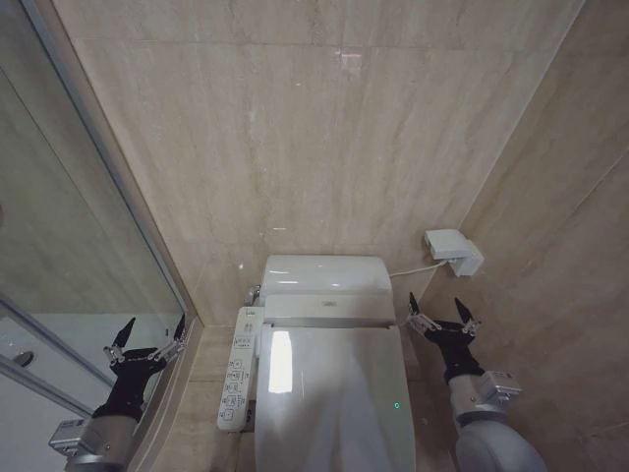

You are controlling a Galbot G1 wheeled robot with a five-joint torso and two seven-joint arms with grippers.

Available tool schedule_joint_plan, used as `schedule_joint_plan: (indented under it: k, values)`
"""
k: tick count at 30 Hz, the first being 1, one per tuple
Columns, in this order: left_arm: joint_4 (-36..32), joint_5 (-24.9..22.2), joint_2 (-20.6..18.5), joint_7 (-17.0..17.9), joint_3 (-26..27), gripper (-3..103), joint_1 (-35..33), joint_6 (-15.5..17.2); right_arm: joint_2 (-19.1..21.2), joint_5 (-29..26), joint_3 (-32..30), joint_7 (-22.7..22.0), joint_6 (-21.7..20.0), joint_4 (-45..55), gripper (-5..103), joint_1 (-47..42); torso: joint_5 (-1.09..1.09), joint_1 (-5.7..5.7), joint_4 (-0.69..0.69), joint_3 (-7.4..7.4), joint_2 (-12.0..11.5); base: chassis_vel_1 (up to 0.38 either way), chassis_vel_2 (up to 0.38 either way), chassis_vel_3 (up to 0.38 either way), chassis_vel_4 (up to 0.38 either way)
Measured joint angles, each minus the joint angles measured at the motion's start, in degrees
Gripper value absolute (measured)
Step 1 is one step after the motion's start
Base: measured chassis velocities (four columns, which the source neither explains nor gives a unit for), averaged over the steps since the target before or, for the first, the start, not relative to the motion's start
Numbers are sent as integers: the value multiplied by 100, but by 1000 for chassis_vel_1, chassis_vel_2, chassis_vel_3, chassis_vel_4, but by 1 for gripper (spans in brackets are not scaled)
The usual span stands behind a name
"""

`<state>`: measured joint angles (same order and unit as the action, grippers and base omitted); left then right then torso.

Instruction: Open the toilet lid, clean the toilet bowl with a toilet brush, close the toilet lid, and flush.

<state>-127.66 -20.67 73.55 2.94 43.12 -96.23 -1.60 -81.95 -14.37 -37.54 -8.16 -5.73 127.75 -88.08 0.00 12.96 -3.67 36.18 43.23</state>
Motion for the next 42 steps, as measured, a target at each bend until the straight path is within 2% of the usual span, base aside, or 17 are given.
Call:
schedule_joint_plan:
  k: [17,42]
  values:
    - [157,-23,-149,-84,-59,100,165,-4,0,0,0,0,0,0,100,0,0,0,0,0,0,0,0,0,0]
    - [168,-10,-161,-96,-55,100,182,19,0,0,0,0,0,0,100,0,0,0,1,0,0,0,0,0,0]
